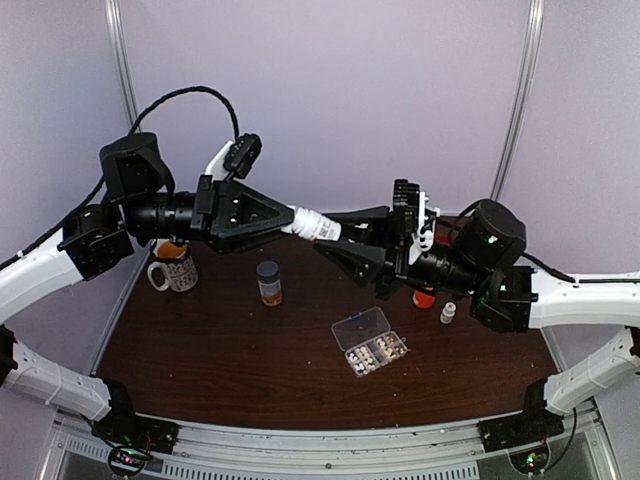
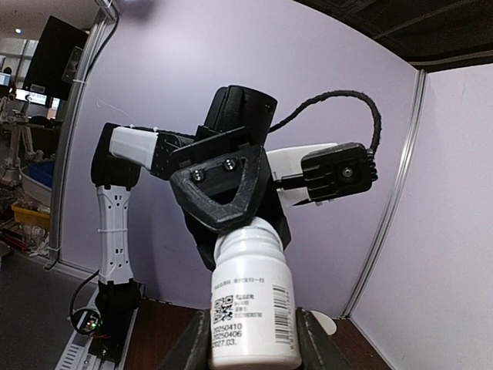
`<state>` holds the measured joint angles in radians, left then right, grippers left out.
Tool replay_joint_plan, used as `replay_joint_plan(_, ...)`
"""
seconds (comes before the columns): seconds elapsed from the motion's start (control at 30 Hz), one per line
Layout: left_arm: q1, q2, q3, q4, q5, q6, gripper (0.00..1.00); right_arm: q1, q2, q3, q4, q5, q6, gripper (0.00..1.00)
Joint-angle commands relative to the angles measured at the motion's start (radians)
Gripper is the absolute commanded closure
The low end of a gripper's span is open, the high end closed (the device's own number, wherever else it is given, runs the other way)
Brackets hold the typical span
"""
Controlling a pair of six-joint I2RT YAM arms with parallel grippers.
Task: Sort the pills into containers
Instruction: Place the lid of the pill bottle on the pill bottle.
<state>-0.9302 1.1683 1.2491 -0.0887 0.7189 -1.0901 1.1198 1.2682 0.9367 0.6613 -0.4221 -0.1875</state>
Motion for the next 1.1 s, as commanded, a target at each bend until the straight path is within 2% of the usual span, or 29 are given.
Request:
replay_joint_plan(0.0, -0.011, 0.001, -0.009, 0.010, 0.018, 0.020, 1.00, 0.017, -0.008, 0.063, -0.278, 0.054, -0.139, 1.00)
replay_joint_plan(0.27, -0.010, 0.005, -0.008, 0.012, 0.026, 0.002, 1.00, 0.023, -0.043, 0.106, -0.464, 0.077, -0.265, 1.00)
replay_joint_plan(0.47, -0.010, 0.017, -0.039, 0.152, 0.053, -0.094, 0.98, 0.026, -0.049, 0.113, -0.486, 0.080, -0.287, 1.00)
replay_joint_plan(0.7, -0.009, 0.034, -0.023, 0.109, 0.048, -0.108, 0.92, 0.036, -0.027, 0.155, -0.567, 0.103, -0.352, 1.00)
replay_joint_plan(0.93, -0.010, 0.041, -0.019, 0.053, 0.047, -0.128, 0.91, 0.037, -0.009, 0.186, -0.634, 0.129, -0.414, 1.00)
replay_joint_plan(1.07, -0.010, 0.044, -0.016, 0.037, 0.043, -0.130, 0.85, 0.038, -0.006, 0.198, -0.653, 0.143, -0.434, 1.00)
